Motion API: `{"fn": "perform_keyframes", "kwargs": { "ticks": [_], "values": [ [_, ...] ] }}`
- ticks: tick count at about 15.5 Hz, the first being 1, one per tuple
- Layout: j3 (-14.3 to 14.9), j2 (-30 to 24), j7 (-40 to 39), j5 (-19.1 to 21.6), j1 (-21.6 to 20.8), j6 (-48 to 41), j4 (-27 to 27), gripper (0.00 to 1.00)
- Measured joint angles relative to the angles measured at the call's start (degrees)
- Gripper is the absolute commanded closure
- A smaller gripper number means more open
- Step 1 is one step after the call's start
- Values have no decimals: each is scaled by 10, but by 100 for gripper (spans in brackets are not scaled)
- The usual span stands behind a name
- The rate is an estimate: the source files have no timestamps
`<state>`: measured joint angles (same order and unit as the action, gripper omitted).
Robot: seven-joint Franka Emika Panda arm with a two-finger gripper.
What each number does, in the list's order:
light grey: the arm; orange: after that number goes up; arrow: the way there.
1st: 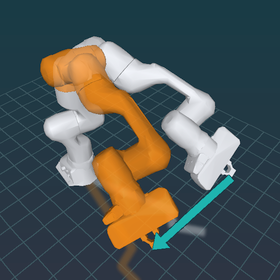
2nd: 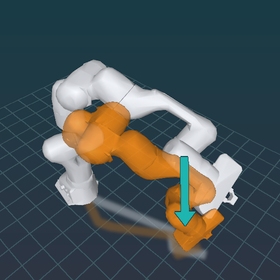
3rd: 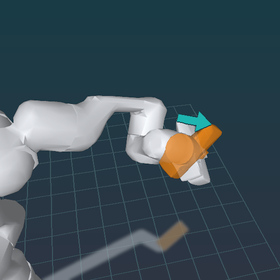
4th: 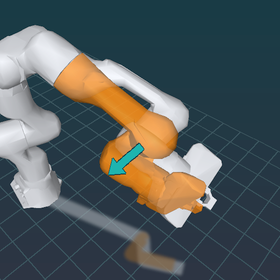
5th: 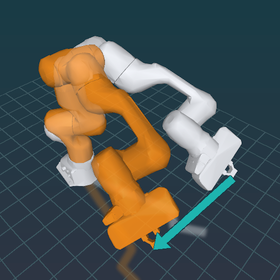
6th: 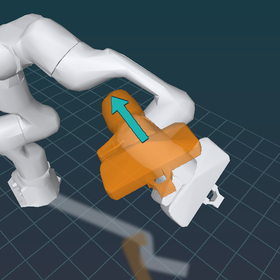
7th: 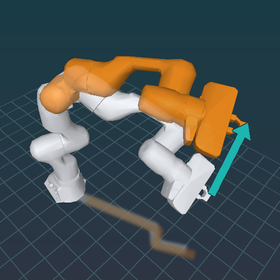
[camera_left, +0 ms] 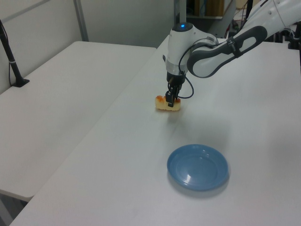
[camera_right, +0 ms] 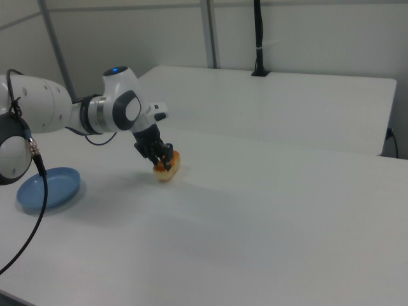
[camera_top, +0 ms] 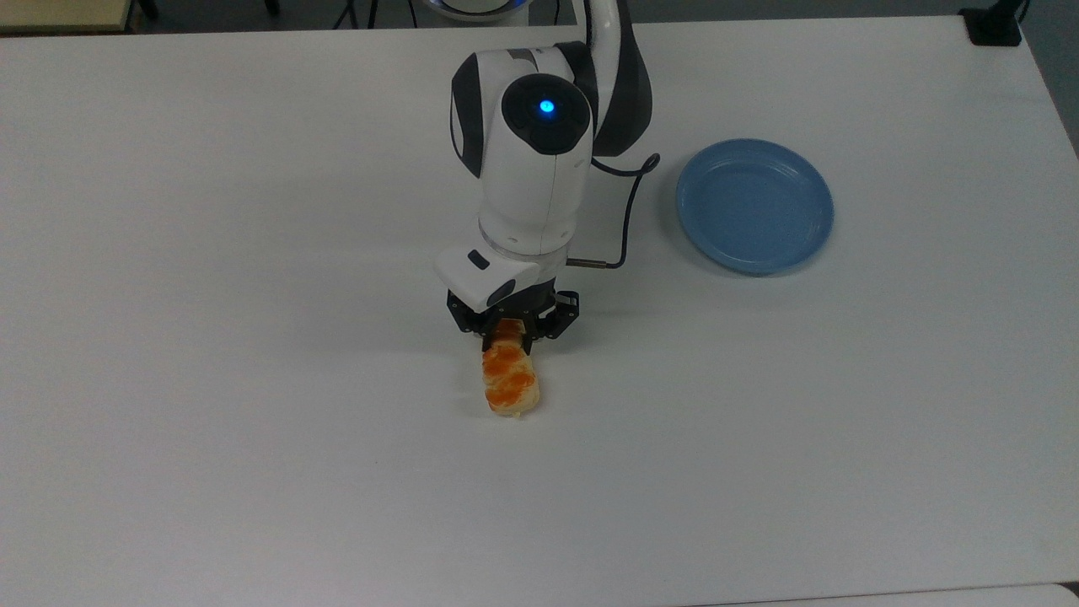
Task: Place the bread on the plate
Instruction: 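Close the gripper around the bread roll and lift it, then carry the held bread roll over to the light blue plate, then lower the bread roll onto the plate and open the gripper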
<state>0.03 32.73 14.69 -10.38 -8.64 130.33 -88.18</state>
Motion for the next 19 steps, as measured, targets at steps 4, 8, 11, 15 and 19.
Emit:
{"fn": "perform_keyframes", "kwargs": {
  "ticks": [4,8,11,15,19],
  "values": [
    [-13,-54,2,0,-21,-73,9,57],
    [-50,-135,38,0,-67,-191,1,54],
    [-69,-156,95,0,-118,-234,-20,54],
    [-73,-149,142,0,-167,-235,-53,54],
    [-78,-124,194,1,-204,-223,-64,56]
  ]
}}
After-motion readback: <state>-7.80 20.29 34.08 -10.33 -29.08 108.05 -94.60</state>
